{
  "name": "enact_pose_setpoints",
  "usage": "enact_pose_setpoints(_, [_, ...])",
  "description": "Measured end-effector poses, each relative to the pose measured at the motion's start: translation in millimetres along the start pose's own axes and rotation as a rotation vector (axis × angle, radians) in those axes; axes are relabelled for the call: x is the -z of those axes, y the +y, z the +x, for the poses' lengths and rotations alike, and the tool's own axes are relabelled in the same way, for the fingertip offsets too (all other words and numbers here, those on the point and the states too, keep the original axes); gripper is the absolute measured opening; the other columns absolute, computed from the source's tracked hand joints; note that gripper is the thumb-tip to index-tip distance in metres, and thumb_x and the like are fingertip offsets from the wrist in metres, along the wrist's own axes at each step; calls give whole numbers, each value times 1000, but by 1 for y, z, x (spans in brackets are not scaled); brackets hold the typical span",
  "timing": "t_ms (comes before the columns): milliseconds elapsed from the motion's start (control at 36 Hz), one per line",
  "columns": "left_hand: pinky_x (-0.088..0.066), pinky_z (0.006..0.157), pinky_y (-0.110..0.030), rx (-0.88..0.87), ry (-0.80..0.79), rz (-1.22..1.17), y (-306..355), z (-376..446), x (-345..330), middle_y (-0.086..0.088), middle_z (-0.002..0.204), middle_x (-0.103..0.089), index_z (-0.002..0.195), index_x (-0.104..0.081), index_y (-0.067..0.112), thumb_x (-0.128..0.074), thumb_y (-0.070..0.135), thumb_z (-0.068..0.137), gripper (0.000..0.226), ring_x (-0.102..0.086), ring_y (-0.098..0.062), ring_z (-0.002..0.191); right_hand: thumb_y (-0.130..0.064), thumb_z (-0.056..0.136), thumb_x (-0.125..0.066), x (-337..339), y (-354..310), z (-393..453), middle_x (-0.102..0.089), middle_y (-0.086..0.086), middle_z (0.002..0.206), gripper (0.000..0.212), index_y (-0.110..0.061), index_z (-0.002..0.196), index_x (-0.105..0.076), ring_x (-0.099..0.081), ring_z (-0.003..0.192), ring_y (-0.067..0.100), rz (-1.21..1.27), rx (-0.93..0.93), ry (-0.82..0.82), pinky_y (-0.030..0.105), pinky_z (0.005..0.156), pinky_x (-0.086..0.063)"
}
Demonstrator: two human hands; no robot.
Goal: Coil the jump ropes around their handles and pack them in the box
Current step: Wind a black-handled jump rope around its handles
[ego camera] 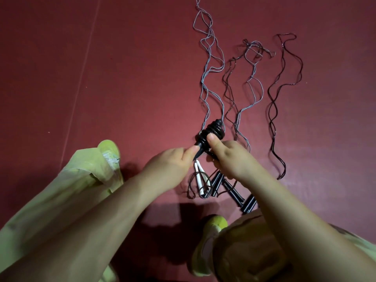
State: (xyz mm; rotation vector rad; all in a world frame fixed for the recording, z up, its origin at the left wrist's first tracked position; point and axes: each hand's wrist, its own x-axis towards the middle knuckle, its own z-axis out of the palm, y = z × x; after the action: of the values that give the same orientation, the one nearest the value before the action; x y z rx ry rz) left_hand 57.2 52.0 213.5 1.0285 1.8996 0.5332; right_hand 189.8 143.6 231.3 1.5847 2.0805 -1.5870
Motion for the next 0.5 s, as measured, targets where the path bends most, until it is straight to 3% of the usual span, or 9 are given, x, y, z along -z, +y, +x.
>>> enact_pose_setpoints(56, [-44, 85, -39, -21, 52, 107, 0, -1, 1, -12, 99, -63, 96, -58, 14, -28, 50, 97, 47, -56, -33, 100, -69, 90, -35, 0, 1, -2, -48, -4, 45, 70, -10, 65, -61, -45, 42, 12, -52, -46, 9, 30, 57, -39])
enact_pose_setpoints(111, [-40, 76, -38, -30, 74, 164, -3, -1, 2, -7, 85, -55, 78, -48, 17, -33, 54, 94, 44, -52, -32, 93, -76, 83, -34, -1, 1, -4, -52, -3, 50, 75, -8, 68, -62, -50, 50, 16, -70, -63, -3, 32, 62, -41])
enact_pose_setpoints(167, [-38, 74, -37, -30, 73, 185, -5, 0, 1, -2, 79, -49, 72, -40, 17, -35, 57, 93, 46, -50, -31, 91, -79, 78, -35, -3, 1, -6, -54, -5, 52, 76, -10, 70, -64, -53, 54, 16, -50, -57, -29, 31, 64, -41])
enact_pose_setpoints(250, [-40, 73, -38, -34, 100, 177, -8, 3, 2, -1, 76, -51, 78, -47, 15, -40, 58, 91, 45, -51, -31, 87, -83, 67, -35, -5, -2, -6, -54, -6, 49, 80, -9, 74, -65, -52, 50, 15, 44, -65, -77, 31, 63, -45])
enact_pose_setpoints(389, [-42, 70, -38, -49, 159, 160, -10, 7, 5, -2, 77, -56, 83, -52, 14, -50, 59, 85, 45, -53, -28, 80, -82, 76, -33, -5, -2, -5, -55, 2, 57, 80, -9, 80, -64, -44, 42, 14, 236, -91, -115, 26, 47, -35])
enact_pose_setpoints(500, [-39, 62, -36, -58, 146, 102, -9, 7, 6, -2, 75, -59, 78, -49, 17, -65, 58, 73, 44, -55, -24, 73, -79, 81, -35, -5, 0, -2, -56, 2, 59, 78, -9, 84, -70, -42, 43, 14, 353, -123, -95, 24, 44, -29])
